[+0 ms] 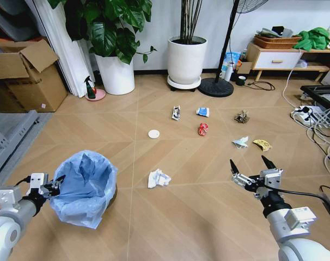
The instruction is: Pick up the trash bin and place the garbage on the floor into it.
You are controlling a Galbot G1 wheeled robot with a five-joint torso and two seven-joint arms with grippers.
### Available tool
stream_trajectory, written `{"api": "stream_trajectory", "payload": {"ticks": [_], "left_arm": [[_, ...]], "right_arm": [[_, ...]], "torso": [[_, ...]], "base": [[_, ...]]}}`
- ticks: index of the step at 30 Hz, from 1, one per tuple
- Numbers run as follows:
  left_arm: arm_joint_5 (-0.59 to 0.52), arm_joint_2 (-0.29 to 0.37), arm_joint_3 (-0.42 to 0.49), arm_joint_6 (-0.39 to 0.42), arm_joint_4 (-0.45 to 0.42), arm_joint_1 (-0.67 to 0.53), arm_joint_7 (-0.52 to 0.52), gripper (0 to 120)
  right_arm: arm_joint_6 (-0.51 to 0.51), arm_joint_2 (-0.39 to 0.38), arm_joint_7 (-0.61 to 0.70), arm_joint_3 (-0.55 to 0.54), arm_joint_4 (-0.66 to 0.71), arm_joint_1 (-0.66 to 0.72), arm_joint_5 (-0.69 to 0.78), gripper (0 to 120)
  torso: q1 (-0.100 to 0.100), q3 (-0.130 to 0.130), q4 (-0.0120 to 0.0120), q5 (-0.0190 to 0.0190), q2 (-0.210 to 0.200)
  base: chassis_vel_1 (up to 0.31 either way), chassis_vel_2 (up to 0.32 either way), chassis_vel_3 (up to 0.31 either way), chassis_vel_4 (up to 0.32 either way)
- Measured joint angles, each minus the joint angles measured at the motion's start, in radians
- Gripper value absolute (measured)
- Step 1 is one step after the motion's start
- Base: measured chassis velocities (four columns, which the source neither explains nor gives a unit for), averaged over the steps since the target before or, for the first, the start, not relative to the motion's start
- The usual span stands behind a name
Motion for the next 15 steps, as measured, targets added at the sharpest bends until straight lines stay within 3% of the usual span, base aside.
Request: {"api": "stream_trajectory", "payload": {"ticks": [15], "left_arm": [[0.000,-0.016,0.012,0.007,-0.019,-0.001,-0.027,0]], "right_arm": [[-0.033,-0.062,0.015,-0.022,-0.062,0.085,0.051,100]], "torso": [[0.000,0.000,0.0001,0.0001,0.000]], "base": [[0.014,-0.018,-0.021,0.015]]}}
